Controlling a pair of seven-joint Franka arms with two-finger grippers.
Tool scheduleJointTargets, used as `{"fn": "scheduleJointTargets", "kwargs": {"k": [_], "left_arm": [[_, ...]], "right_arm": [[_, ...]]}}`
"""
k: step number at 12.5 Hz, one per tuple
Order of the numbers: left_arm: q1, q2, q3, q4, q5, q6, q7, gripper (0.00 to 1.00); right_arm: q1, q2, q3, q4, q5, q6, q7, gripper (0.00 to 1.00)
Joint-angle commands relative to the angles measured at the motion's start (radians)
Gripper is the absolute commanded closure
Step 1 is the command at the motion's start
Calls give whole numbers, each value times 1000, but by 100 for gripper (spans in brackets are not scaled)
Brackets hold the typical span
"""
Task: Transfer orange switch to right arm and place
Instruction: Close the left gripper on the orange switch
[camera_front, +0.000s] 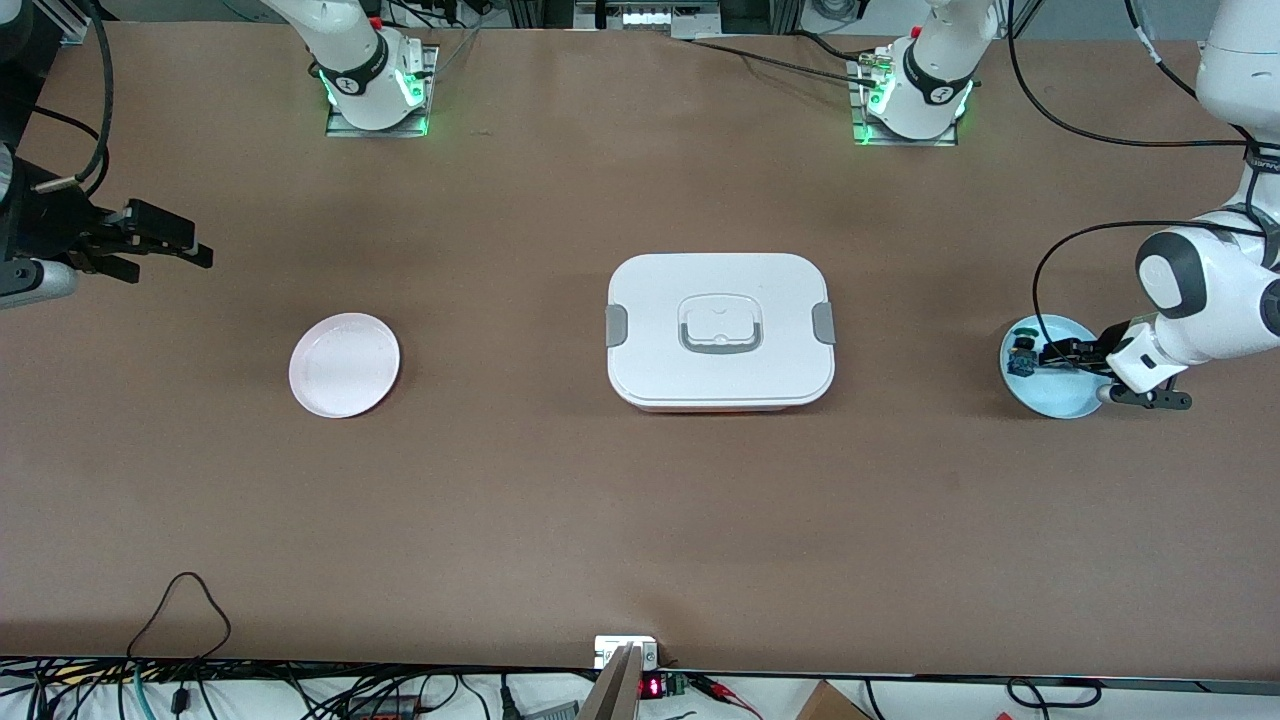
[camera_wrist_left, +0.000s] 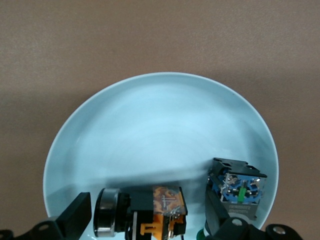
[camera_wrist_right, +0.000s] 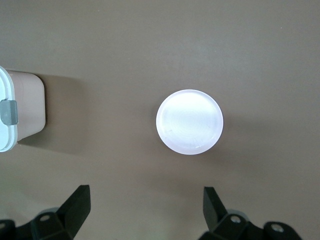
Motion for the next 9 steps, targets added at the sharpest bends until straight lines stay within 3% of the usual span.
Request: {"fn": "scheduleJointTargets", "kwargs": {"k": [1, 4, 9], "left_arm": [[28, -8, -9, -34, 23, 17, 15, 0], [37, -5, -9, -33, 24, 17, 15, 0], [36, 0, -9, -33, 24, 17, 15, 0]], "right_arm": [[10, -31, 14, -30, -78, 19, -13, 0], [46, -48, 17, -31, -192, 30, -15, 0], [45, -50, 16, -40, -205, 23, -13, 0]]}}
